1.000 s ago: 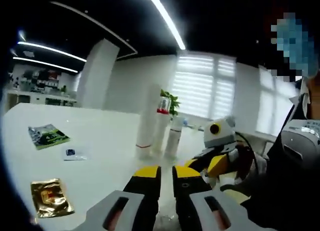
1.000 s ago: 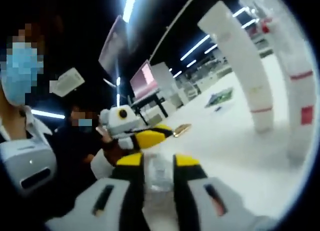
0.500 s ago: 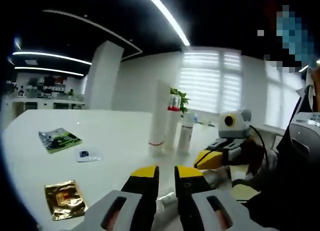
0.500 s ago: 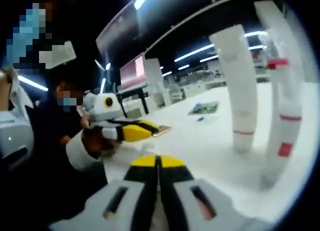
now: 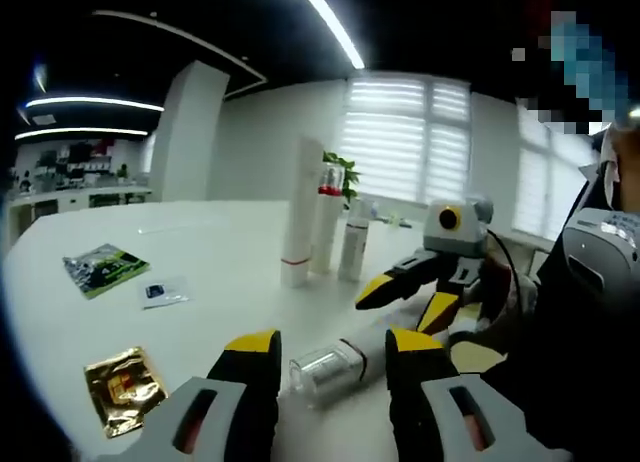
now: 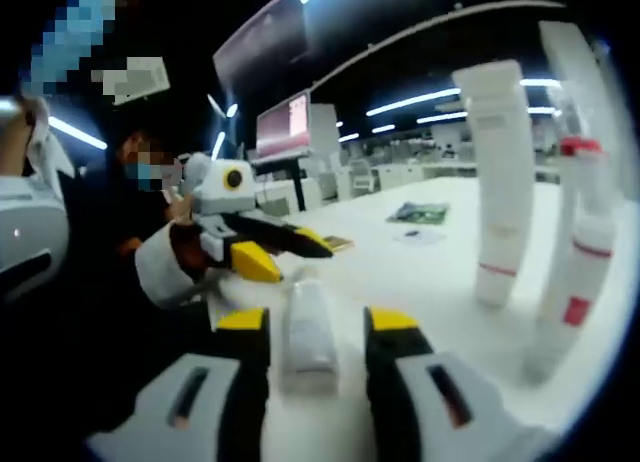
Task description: Arrange the skincare products in the storage area until every visible bottle or jar stands upright without overlapping.
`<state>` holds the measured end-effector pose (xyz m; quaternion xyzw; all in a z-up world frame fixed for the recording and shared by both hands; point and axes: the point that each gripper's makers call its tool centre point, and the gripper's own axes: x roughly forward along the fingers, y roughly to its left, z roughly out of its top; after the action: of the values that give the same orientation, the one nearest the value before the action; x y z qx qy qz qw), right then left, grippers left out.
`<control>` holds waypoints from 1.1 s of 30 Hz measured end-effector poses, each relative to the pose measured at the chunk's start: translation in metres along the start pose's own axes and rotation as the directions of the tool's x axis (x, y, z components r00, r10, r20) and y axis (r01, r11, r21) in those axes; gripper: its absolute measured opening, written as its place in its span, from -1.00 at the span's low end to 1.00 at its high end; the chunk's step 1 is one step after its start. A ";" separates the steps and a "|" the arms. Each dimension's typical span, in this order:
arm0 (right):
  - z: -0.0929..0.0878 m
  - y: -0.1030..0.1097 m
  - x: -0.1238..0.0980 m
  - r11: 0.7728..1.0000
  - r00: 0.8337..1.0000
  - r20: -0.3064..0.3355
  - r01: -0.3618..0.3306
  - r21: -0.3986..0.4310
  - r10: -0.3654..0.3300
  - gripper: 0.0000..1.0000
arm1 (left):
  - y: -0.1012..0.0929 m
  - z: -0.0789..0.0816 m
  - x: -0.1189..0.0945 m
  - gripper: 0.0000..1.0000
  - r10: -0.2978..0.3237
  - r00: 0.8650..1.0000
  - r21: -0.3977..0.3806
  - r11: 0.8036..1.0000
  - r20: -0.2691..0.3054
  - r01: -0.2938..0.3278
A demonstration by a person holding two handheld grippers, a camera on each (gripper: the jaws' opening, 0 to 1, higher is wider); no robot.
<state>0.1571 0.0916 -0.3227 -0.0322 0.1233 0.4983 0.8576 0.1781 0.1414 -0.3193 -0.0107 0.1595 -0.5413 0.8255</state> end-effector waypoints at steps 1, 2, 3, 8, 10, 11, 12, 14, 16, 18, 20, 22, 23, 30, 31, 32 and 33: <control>-0.001 0.002 0.001 1.000 1.000 -0.008 -0.004 -0.007 0.004 -0.20 | 0.001 -0.001 -0.001 -0.15 0.004 1.000 -0.001 1.000 -0.002 -0.004; -0.003 0.003 0.002 1.000 1.000 -0.015 -0.008 -0.014 0.008 -0.19 | 0.002 -0.002 -0.002 -0.15 0.009 1.000 -0.004 1.000 -0.007 -0.009; -0.005 0.005 0.003 1.000 1.000 -0.020 -0.010 -0.022 0.009 -0.20 | 0.005 -0.002 -0.003 -0.15 0.022 1.000 0.001 1.000 -0.008 -0.022; -0.010 0.005 0.008 0.998 0.999 -0.039 -0.001 -0.069 -0.001 -0.28 | 0.008 0.000 -0.007 -0.16 0.040 0.999 0.018 0.999 -0.014 -0.039; -0.011 0.005 0.010 0.998 0.999 -0.045 -0.006 -0.066 0.003 -0.29 | 0.012 -0.003 -0.008 -0.18 0.063 0.998 0.036 0.997 -0.032 -0.062; -0.012 0.005 0.011 0.998 0.999 -0.050 -0.004 -0.066 0.001 -0.31 | 0.014 -0.004 -0.008 -0.19 0.074 0.997 0.045 0.996 -0.037 -0.072; -0.012 0.005 0.011 0.997 0.998 -0.056 0.000 -0.072 -0.004 -0.31 | 0.014 -0.004 -0.009 -0.18 0.073 0.996 0.047 0.996 -0.040 -0.071; -0.014 0.005 0.012 0.996 0.997 -0.074 0.005 -0.087 -0.011 -0.32 | 0.013 -0.006 -0.009 -0.18 0.068 0.996 0.043 0.997 -0.050 -0.066; -0.016 0.002 0.012 0.995 0.995 -0.096 0.019 -0.098 -0.028 -0.33 | 0.013 -0.008 -0.009 -0.18 0.064 0.996 0.046 0.997 -0.057 -0.062; -0.017 0.001 0.012 0.994 0.994 -0.104 0.029 -0.102 -0.039 -0.38 | 0.012 -0.010 -0.008 -0.18 0.065 0.996 0.053 0.997 -0.068 -0.061; -0.018 -0.001 0.012 0.995 0.993 -0.109 0.037 -0.094 -0.047 -0.46 | 0.011 -0.011 -0.007 -0.19 0.060 0.995 0.060 0.997 -0.074 -0.056; -0.020 -0.003 0.011 0.996 0.992 -0.116 0.049 -0.073 -0.057 -0.50 | 0.010 -0.011 -0.007 -0.19 0.055 0.996 0.057 0.997 -0.075 -0.051; -0.020 -0.004 0.011 0.997 0.992 -0.116 0.052 -0.062 -0.059 -0.51 | 0.010 -0.011 -0.007 -0.19 0.054 0.996 0.057 0.997 -0.075 -0.050; -0.014 -0.002 0.011 0.995 0.997 -0.071 0.044 0.093 -0.037 -0.52 | 0.019 -0.009 -0.011 -0.21 0.102 0.993 0.079 0.992 -0.064 -0.097; -0.013 -0.002 0.011 0.993 0.998 -0.060 0.040 0.110 -0.034 -0.52 | 0.019 -0.008 -0.012 -0.22 0.103 0.993 0.074 0.992 -0.059 -0.098; -0.010 -0.003 0.010 0.991 0.999 -0.044 0.032 0.132 -0.026 -0.52 | 0.019 -0.006 -0.013 -0.23 0.103 0.994 0.069 0.993 -0.046 -0.100; -0.009 -0.004 0.009 0.991 0.999 -0.041 0.031 0.130 -0.026 -0.52 | 0.020 -0.005 -0.014 -0.24 0.103 0.994 0.066 0.993 -0.041 -0.100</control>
<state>0.1628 0.0955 -0.3338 0.0126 0.1719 0.4762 0.8623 0.1892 0.1628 -0.3243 0.0358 0.1607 -0.5034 0.8482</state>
